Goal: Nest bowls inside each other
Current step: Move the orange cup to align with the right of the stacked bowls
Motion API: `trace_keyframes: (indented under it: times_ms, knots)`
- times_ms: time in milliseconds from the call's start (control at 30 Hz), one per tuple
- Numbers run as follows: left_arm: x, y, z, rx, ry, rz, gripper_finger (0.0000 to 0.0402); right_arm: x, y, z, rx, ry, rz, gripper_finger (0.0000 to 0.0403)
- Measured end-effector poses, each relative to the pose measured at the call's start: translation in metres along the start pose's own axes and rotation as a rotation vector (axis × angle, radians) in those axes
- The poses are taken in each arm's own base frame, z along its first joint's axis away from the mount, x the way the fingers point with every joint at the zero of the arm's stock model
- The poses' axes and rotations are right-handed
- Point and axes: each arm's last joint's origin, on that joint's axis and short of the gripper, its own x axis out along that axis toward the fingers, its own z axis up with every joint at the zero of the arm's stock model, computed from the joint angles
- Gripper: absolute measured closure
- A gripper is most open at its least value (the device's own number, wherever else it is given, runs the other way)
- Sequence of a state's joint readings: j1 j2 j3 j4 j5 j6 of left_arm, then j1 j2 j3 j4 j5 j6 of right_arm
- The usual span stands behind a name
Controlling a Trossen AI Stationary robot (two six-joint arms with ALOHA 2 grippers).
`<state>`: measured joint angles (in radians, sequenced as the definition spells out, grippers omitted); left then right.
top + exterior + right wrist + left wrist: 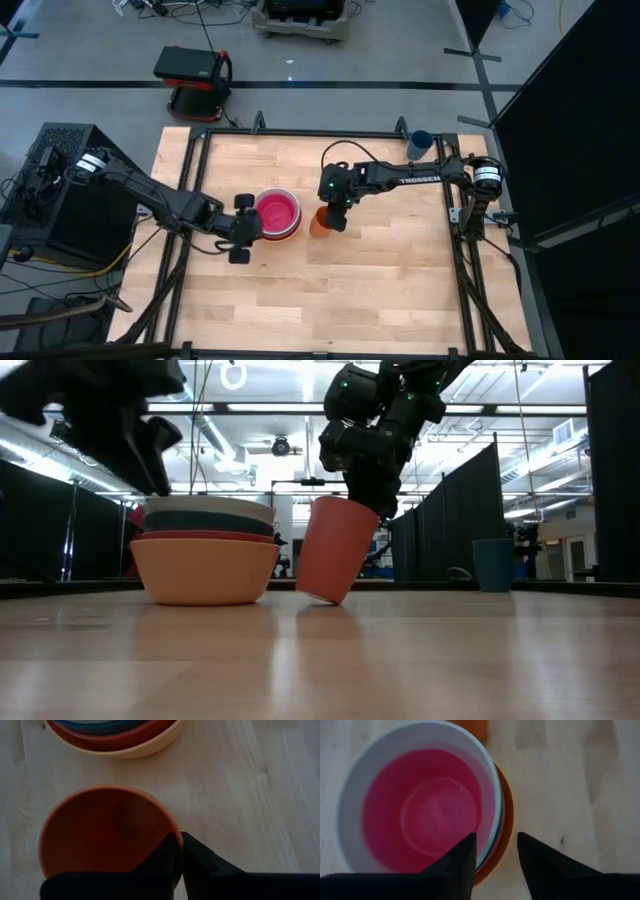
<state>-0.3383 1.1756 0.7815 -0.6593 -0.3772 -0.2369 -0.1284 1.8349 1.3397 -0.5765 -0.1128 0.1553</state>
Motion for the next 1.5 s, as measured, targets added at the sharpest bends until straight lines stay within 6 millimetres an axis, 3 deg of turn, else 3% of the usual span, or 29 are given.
trace_keyframes:
  times_ms: [333,400,567,767,1300,1500]
  knots:
    - [0.043,-0.015,-0.001,0.139,0.143,-0.015,0.0205,0.0,0.0,0.0,-0.001,0.001,-0.001,0.0403]
    - [0.048,-0.015,-0.002,0.143,0.162,-0.009,0.0237,0.0,0.0,0.0,-0.002,0.001,-0.001,0.0403]
    - [0.052,-0.013,0.004,0.147,0.131,-0.044,0.0372,0.0,0.0,0.0,-0.002,0.001,-0.003,0.0403]
    - [0.052,-0.014,0.011,0.179,0.066,-0.079,0.0376,-0.002,0.0,-0.001,-0.003,0.014,-0.013,0.0403]
    - [0.051,-0.007,0.031,0.204,-0.053,-0.143,0.0376,-0.045,0.0,-0.021,0.025,0.135,-0.185,0.0402]
    - [0.053,-0.002,0.036,0.206,-0.091,-0.156,0.0376,-0.084,0.007,-0.027,0.062,0.079,-0.201,0.0402]
